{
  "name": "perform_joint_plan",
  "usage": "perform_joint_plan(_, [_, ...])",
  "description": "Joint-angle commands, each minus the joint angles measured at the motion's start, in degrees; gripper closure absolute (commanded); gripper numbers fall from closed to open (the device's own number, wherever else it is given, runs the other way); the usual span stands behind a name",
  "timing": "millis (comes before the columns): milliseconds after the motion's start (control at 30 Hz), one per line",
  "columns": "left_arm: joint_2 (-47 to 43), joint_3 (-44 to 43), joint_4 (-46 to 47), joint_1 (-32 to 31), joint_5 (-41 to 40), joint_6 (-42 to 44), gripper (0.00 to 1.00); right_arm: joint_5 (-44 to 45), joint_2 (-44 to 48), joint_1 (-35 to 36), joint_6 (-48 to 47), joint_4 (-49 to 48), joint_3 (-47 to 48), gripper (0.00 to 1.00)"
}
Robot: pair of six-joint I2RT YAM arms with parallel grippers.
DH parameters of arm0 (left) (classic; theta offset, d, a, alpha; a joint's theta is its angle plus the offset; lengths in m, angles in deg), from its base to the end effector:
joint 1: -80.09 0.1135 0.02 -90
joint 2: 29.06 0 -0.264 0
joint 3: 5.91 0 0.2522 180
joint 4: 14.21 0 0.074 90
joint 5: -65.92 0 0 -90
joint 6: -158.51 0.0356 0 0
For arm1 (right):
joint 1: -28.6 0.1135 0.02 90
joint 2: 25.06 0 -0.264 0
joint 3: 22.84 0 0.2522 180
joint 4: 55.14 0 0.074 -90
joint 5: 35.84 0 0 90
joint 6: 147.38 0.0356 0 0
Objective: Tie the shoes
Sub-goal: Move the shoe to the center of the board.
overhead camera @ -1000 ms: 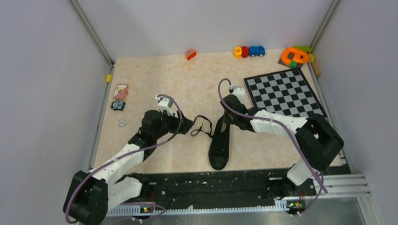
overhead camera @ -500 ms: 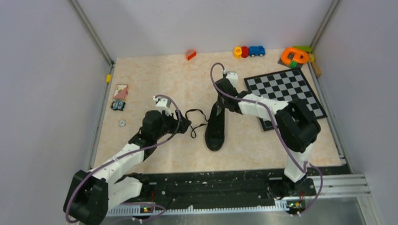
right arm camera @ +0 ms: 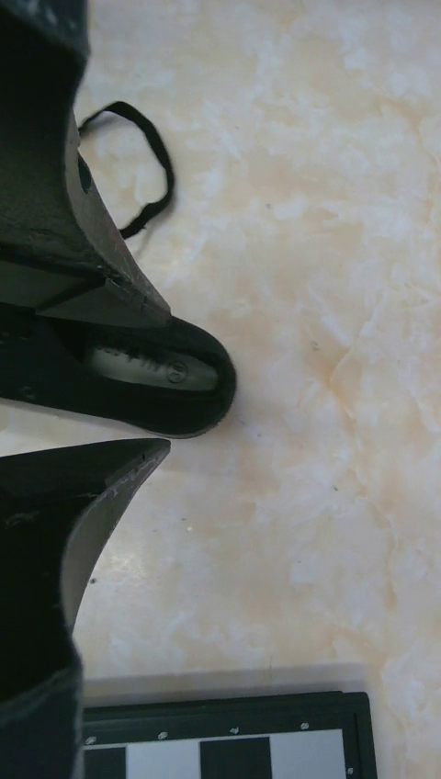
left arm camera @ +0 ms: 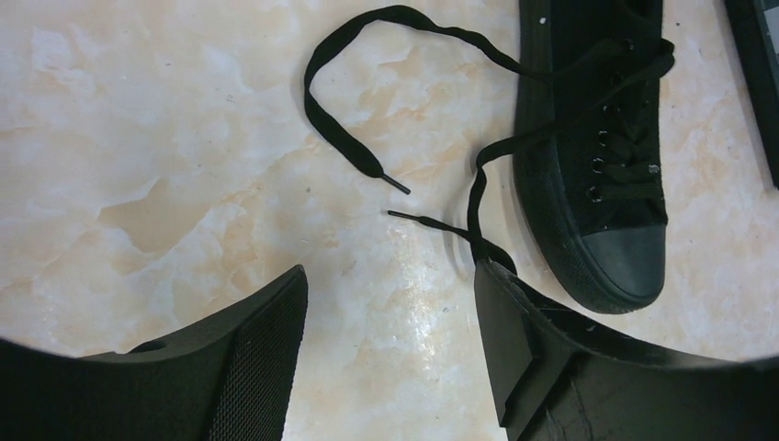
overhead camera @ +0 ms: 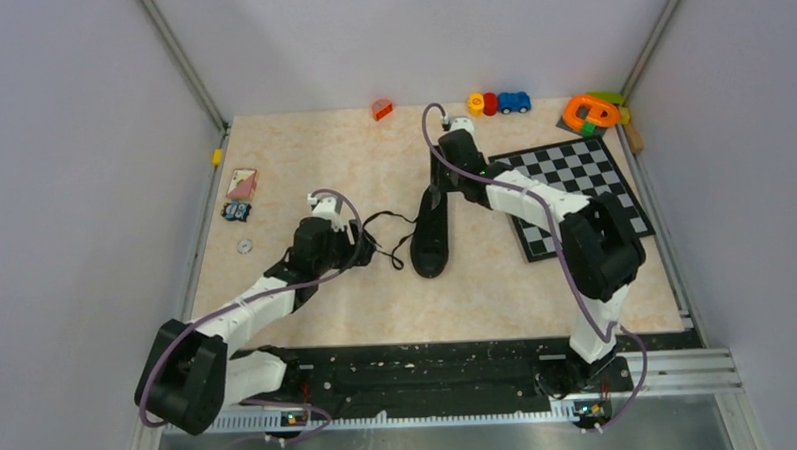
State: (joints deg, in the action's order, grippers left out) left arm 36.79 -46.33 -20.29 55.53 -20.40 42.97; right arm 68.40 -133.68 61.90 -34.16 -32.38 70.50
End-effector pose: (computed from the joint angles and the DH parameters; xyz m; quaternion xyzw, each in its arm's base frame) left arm 0.2111 -0.0990 0.1889 0.0082 0.8722 -0.2321 0.4305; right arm 0.3667 0.2304 0.2304 -0.0243 0.8933 0.1077 0.4356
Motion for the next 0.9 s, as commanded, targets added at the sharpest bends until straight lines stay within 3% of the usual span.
perform_joint_plan(0, [2.57, -3.35, 0.62, 0.47, -2.99, -0.81, 0.30, 0.29, 10.34, 4.17, -3.75, 0.90, -3.25, 0.49])
perform_joint_plan(100, [6.23, -5.11, 0.86, 0.67, -5.95, -1.44, 0.33, 3.79, 13.90, 10.01, -5.69, 0.32, -7.03, 0.45])
perform_joint_plan(233, [11.53, -10.64, -2.85, 1.28, -5.64, -2.99, 0.34, -2.02, 16.91, 13.70, -2.75, -0.89, -11.21, 0.52])
perform_joint_plan(333, [12.97, -12.52, -3.97, 3.07, -3.97, -4.29, 0.36, 1.33, 18.83, 18.24, 0.22, -3.15, -15.01, 0.51])
perform_joint_plan(567, [8.30, -3.81, 4.70, 9.80, 2.94, -7.54, 0.36, 2.17, 14.60, 23.22, 6.26, -11.26, -20.38, 0.51])
perform_joint_plan(867, [-1.18, 0.61, 4.79, 10.93, 0.03, -6.12, 0.36, 2.64, 2.66, 24.99, 4.98, -9.29, -12.56, 0.52])
